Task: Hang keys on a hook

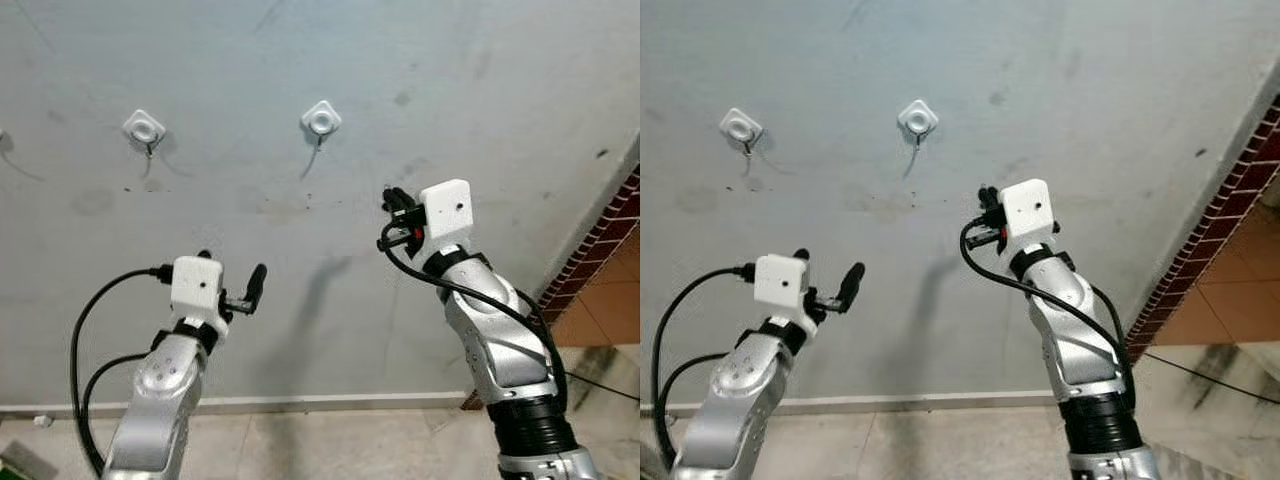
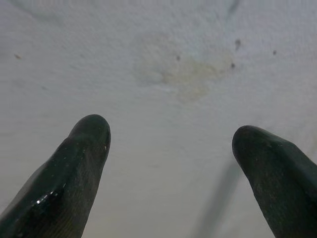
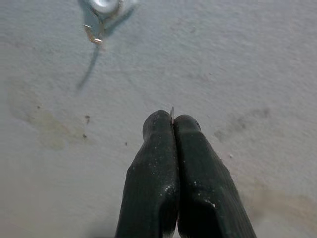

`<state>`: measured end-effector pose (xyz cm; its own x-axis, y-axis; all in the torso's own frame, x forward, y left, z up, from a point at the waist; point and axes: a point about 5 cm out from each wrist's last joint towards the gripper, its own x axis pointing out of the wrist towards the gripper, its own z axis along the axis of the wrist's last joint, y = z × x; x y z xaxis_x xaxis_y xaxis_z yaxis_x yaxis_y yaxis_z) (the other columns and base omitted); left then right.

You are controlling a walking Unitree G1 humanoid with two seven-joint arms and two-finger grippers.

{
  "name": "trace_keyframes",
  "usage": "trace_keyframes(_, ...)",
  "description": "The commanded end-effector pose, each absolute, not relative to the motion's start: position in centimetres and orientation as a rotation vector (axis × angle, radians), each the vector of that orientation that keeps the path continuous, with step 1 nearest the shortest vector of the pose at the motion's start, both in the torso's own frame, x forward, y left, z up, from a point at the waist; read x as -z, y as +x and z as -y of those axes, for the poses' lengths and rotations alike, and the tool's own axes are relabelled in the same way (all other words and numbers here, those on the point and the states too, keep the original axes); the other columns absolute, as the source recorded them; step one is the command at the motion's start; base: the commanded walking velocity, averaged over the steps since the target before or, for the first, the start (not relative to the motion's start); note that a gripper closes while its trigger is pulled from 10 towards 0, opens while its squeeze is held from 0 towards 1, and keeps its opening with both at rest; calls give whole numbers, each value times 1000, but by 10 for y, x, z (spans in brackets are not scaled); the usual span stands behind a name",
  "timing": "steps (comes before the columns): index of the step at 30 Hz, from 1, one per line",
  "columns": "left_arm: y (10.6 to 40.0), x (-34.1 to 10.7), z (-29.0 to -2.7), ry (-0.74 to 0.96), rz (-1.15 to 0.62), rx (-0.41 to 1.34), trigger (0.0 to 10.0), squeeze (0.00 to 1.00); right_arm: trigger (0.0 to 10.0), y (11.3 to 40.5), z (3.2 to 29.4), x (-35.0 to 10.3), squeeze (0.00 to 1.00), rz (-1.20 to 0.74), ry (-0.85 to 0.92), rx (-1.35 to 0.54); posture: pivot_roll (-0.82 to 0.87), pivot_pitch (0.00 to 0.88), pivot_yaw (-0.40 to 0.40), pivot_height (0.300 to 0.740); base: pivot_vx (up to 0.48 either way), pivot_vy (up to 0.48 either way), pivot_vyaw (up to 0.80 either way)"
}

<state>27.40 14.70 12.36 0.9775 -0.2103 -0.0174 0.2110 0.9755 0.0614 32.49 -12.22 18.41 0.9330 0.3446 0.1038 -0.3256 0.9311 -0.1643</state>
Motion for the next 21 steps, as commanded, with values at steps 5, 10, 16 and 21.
trace_keyframes(5,273,-122,-151,64,-17,202,10000,0,10000,324,117,-192,0,165,-157,-360,-29,0,51,740,0,0,800)
trace_keyframes(10,270,-123,-148,73,-7,215,10000,0,10000,326,116,-192,0,161,-153,-367,-3,0,28,740,0,0,800)
trace_keyframes(16,264,-126,-141,43,20,287,10000,0,10000,335,114,-202,0,185,-152,-386,10,0,10,740,0,0,540)
trace_keyframes(21,259,-132,-130,11,50,390,10000,0,10000,342,117,-213,0,215,-142,-374,14,0,6,740,0,0,0)
